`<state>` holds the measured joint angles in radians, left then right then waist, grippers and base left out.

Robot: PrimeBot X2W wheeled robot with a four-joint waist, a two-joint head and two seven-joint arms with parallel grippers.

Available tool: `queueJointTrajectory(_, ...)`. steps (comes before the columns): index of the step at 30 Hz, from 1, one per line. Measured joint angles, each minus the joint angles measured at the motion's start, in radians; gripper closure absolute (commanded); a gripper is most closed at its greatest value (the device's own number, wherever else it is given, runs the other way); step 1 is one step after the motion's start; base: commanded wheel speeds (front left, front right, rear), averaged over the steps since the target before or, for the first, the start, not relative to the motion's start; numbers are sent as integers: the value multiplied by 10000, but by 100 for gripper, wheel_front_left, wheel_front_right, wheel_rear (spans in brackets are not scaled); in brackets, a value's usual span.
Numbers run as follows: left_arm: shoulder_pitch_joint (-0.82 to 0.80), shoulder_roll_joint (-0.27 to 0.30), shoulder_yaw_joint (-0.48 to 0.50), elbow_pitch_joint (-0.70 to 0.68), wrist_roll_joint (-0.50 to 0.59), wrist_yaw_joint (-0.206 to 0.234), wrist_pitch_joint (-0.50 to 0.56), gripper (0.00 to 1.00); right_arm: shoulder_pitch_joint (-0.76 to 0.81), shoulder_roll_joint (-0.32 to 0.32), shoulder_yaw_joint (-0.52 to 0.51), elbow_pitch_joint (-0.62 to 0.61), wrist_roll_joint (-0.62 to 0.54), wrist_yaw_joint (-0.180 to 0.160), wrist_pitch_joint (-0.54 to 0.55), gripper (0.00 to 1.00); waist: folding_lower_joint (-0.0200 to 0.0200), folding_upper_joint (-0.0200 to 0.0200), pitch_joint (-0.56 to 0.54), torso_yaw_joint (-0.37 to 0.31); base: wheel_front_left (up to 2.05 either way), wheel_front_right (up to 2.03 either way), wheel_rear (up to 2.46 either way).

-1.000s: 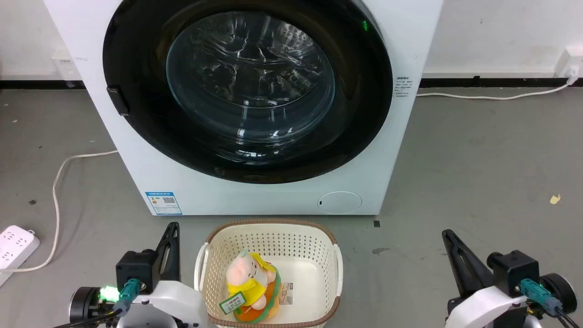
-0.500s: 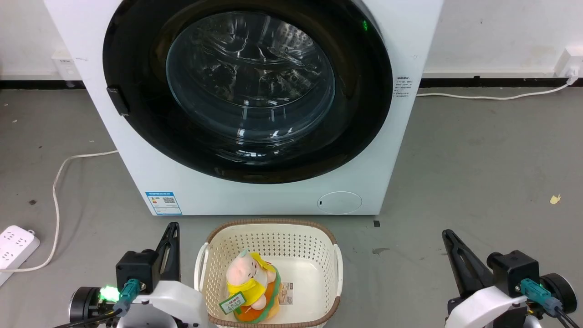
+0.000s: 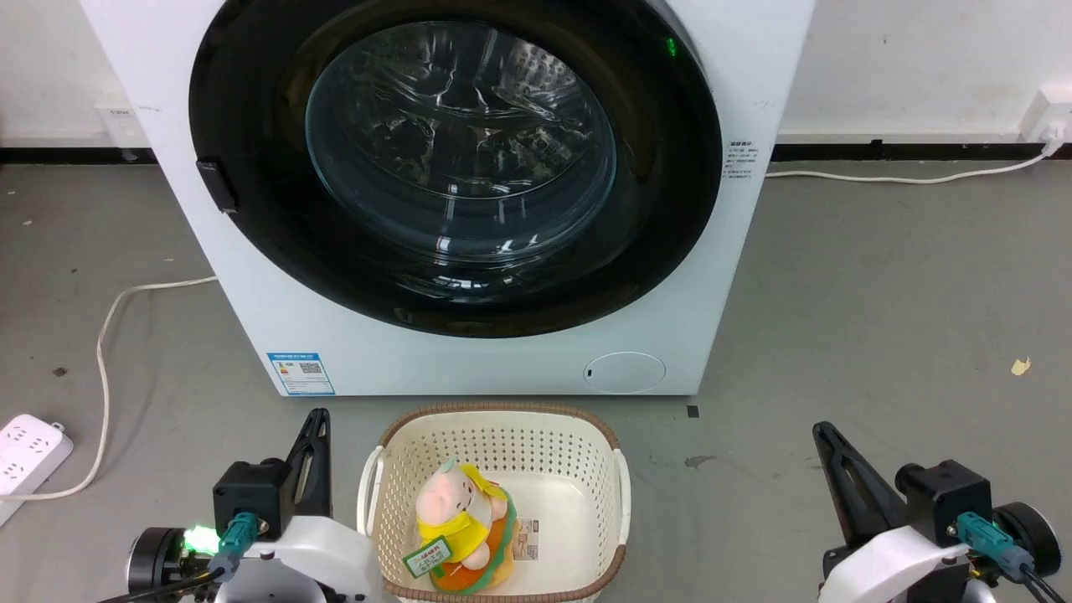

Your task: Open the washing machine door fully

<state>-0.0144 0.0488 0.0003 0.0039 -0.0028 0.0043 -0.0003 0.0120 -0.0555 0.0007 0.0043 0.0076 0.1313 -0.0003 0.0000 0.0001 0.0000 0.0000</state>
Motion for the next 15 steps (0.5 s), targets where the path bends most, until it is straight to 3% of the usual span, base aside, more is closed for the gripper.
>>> queueJointTrajectory(12, 0, 0, -2, 0, 0, 0, 0, 100, 0, 0, 0, 0, 0, 0, 0, 100, 0, 0, 0, 0, 0, 0, 0)
queueJointTrajectory(13, -2, -2, -2, 4, -2, 2, 0, 0, 2, -2, 0, 2, 6, 2, 0, 0, 0, 0, 0, 0, 0, 0, 0)
queueJointTrajectory(15, -4, -2, 0, 4, -2, 12, -2, 0, 5, -2, 4, 6, 6, 2, 0, 0, 0, 0, 0, 0, 0, 0, 0)
